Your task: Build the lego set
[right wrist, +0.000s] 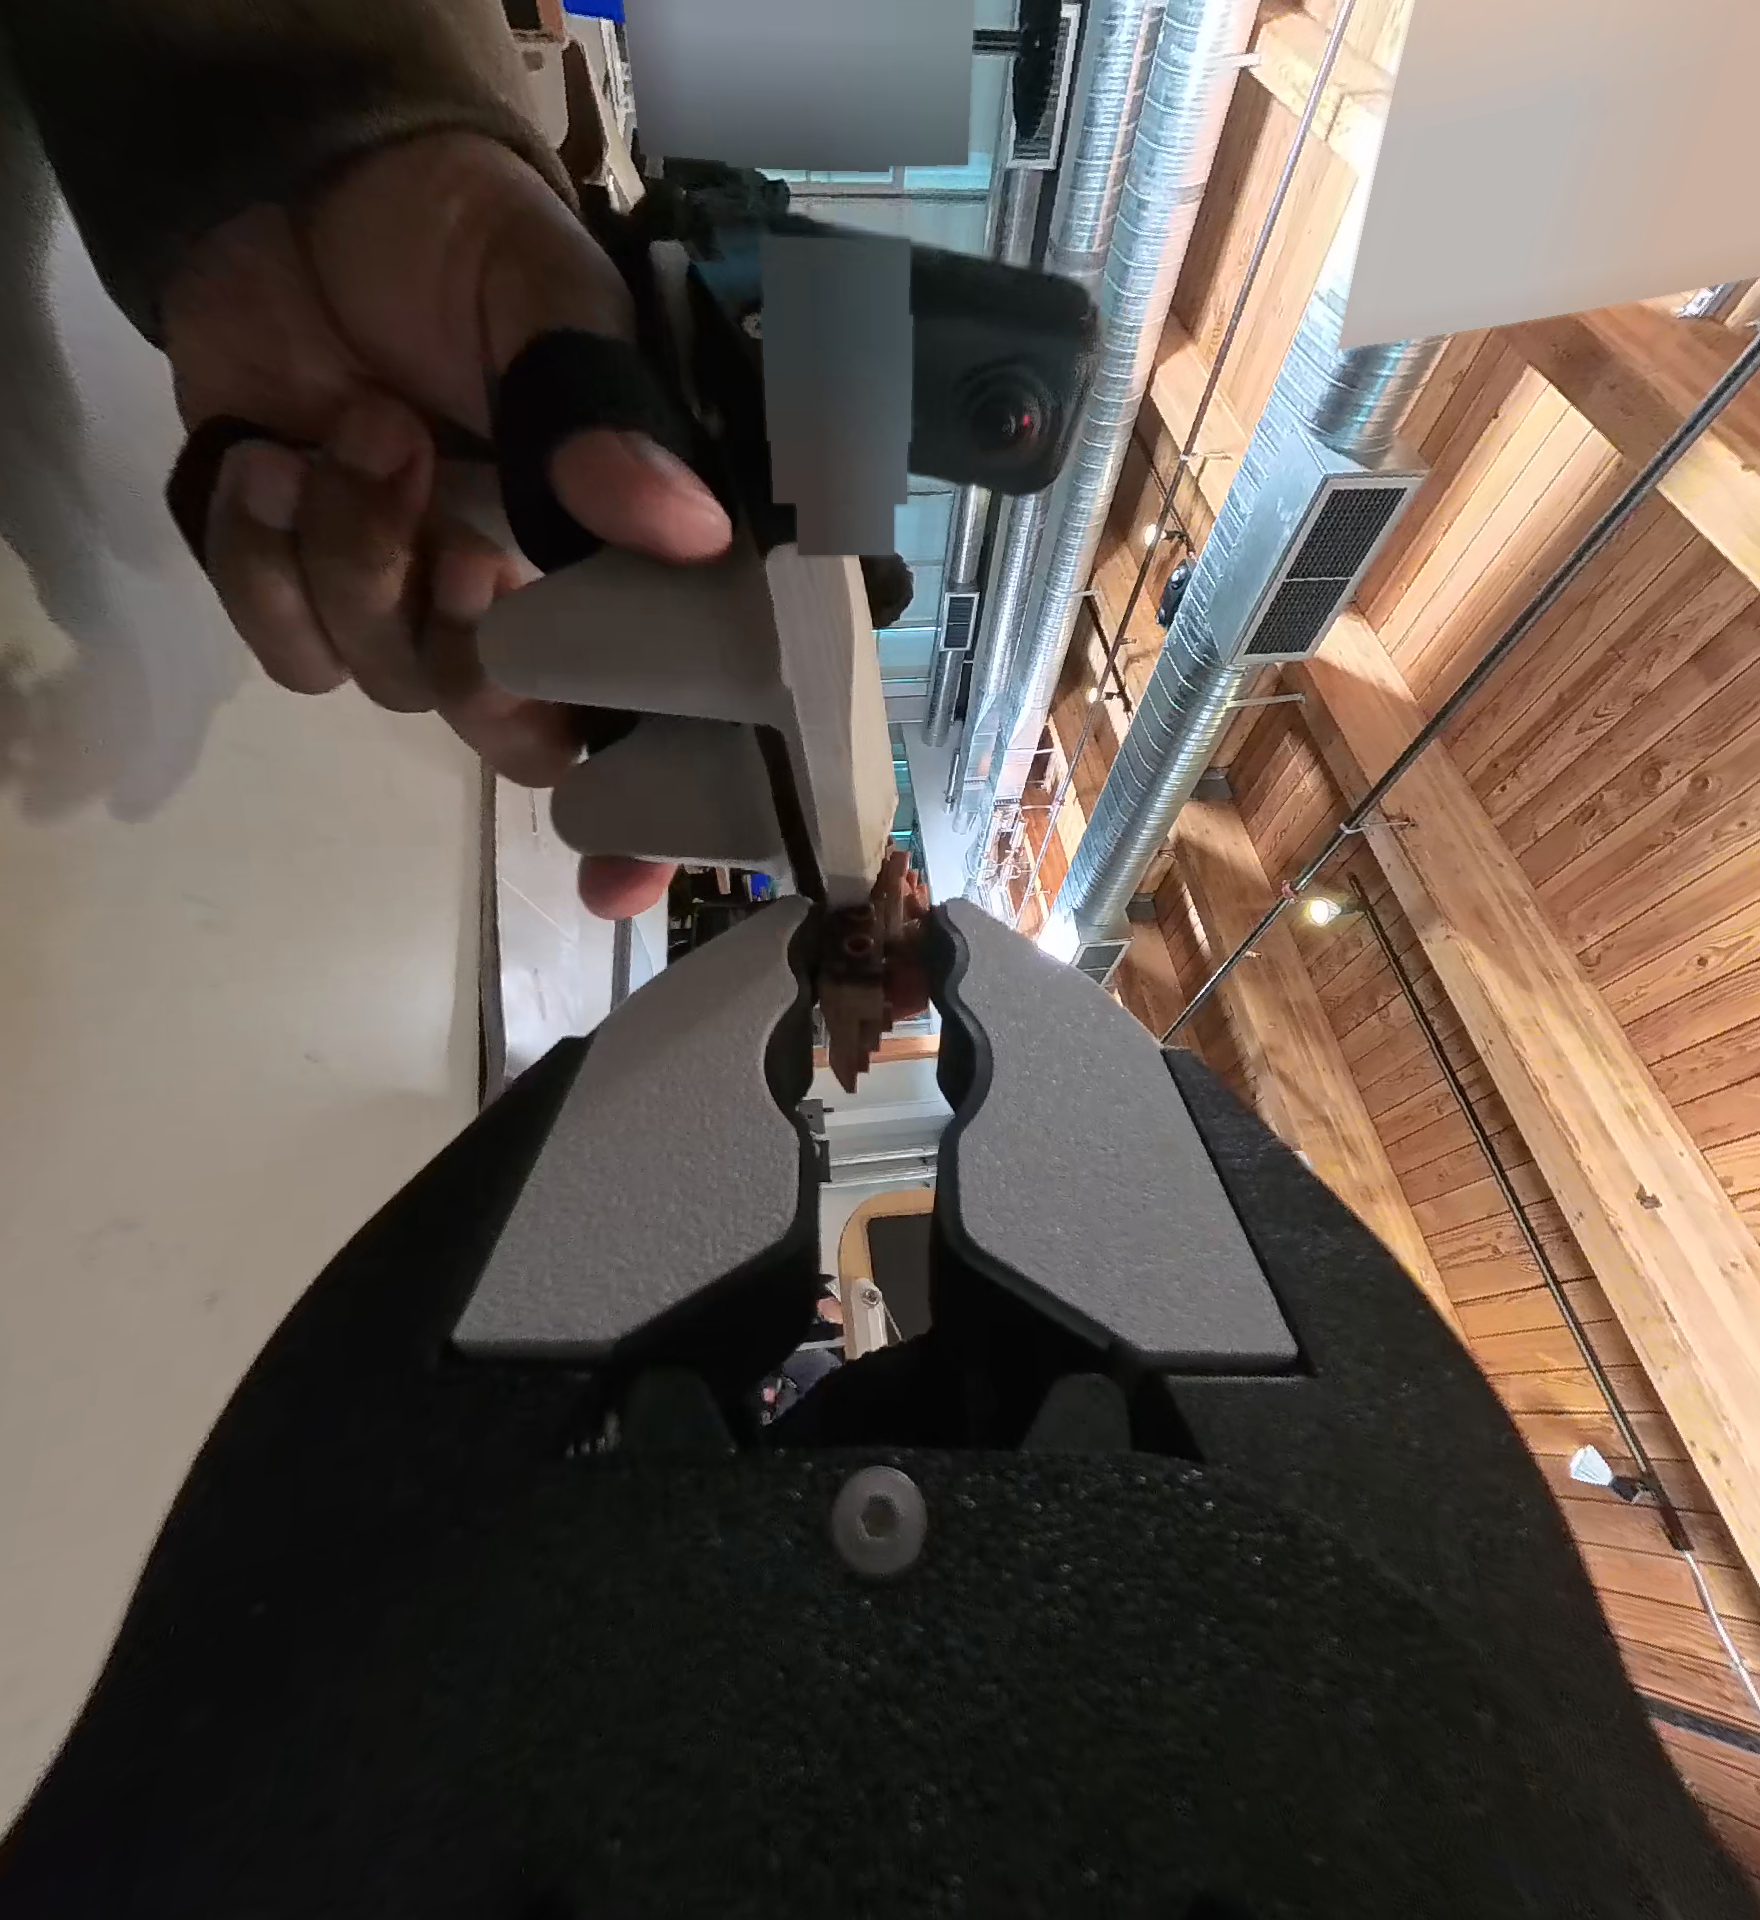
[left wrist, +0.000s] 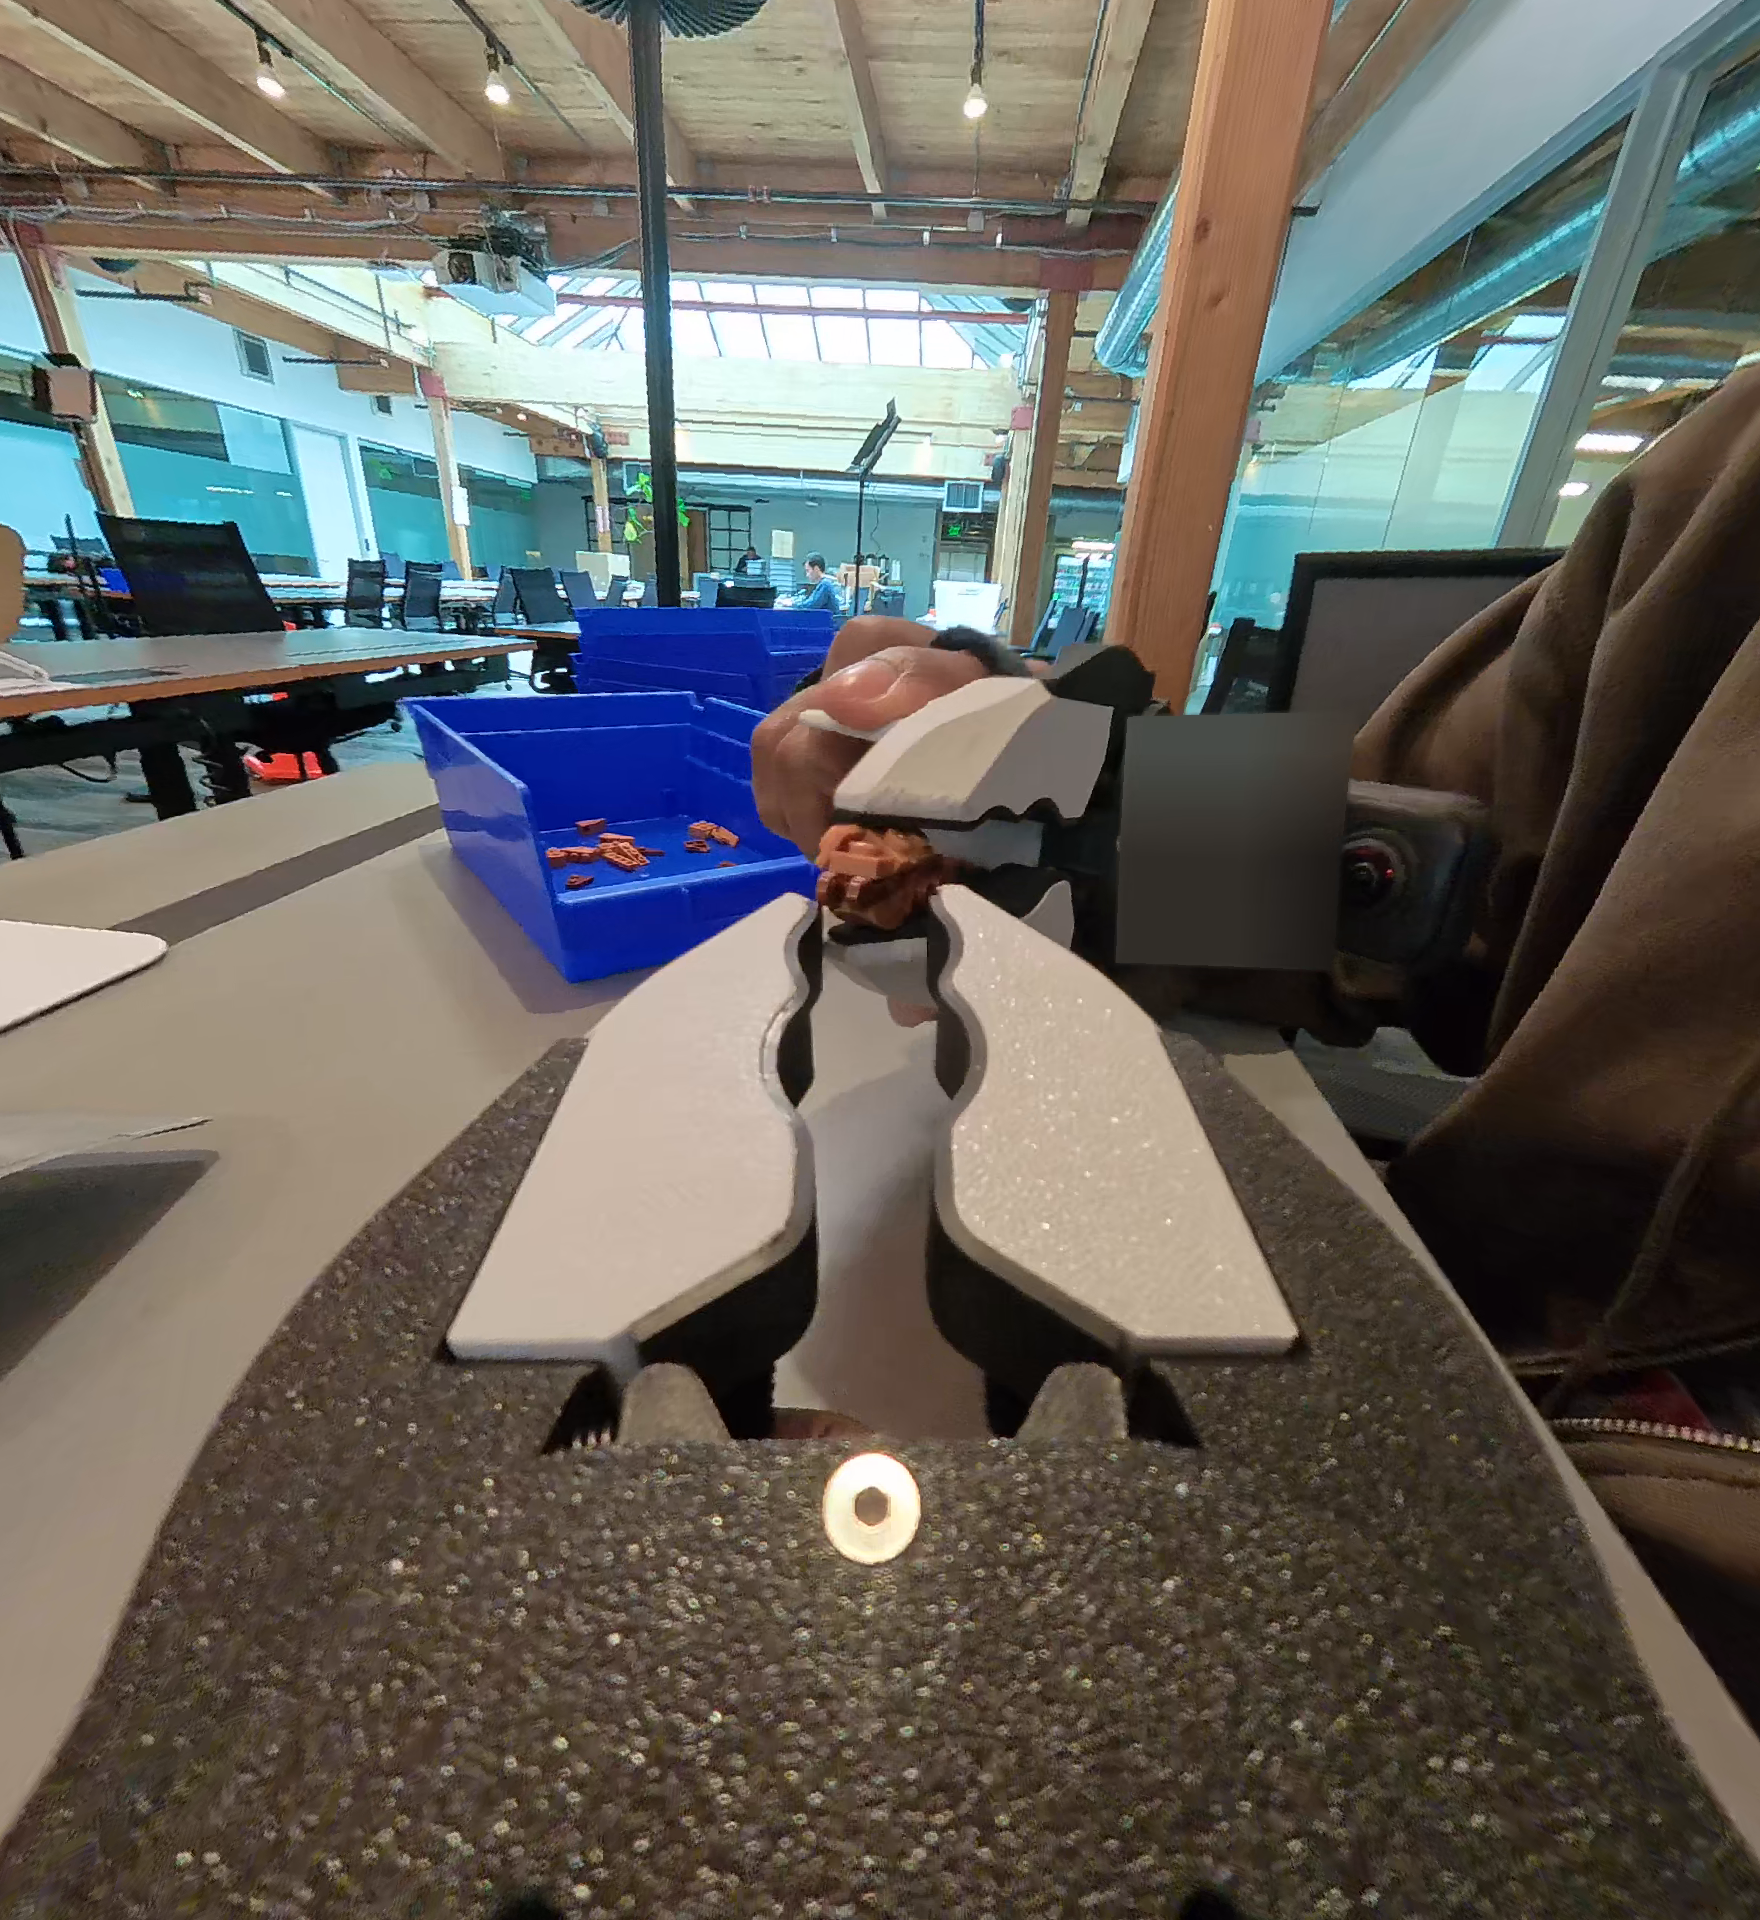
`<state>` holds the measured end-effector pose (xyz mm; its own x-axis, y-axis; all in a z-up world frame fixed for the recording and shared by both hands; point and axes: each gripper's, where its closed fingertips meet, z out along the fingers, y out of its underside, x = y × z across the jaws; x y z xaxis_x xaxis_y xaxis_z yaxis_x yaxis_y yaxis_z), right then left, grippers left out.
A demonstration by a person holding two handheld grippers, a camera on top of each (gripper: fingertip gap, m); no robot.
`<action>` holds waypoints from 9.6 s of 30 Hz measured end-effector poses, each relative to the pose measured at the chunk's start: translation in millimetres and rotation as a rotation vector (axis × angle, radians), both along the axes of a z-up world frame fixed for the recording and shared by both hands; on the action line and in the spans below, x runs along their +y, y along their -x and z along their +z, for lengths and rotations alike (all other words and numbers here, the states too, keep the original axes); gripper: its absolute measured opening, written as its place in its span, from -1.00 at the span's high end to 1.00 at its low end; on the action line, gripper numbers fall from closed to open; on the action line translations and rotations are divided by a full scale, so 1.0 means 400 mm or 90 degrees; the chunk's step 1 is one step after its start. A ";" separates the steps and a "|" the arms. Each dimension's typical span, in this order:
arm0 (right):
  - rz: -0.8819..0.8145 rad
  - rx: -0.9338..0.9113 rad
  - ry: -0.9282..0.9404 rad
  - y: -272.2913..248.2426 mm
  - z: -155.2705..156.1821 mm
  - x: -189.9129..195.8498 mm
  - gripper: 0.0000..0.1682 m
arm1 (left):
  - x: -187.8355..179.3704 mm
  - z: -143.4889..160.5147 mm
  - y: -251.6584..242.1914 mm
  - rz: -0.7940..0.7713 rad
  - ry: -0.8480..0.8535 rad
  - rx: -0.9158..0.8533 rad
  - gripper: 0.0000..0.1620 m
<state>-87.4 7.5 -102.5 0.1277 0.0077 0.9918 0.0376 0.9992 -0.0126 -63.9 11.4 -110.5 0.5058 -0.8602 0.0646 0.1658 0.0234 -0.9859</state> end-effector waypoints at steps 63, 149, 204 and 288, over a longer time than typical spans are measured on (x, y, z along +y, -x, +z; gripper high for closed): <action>0.044 0.010 0.069 -0.012 0.008 -0.031 0.82 | -0.028 0.008 -0.009 -0.036 -0.064 -0.037 0.83; -0.014 -0.178 0.140 -0.048 -0.152 0.054 0.86 | 0.079 -0.138 0.022 0.280 -0.435 0.658 0.80; -0.061 -0.005 0.223 -0.024 -0.047 0.087 0.86 | 0.086 -0.028 -0.002 -0.011 0.225 -0.246 0.71; -0.470 -0.766 0.591 0.043 -0.369 0.827 0.66 | 0.116 -0.019 0.124 0.130 0.162 -0.248 0.94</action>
<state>-104.4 338.1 -250.2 -0.4002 0.8905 0.2165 0.8848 0.4370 -0.1618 -113.4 57.7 -118.3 0.5593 -0.6783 0.4765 0.5389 -0.1393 -0.8308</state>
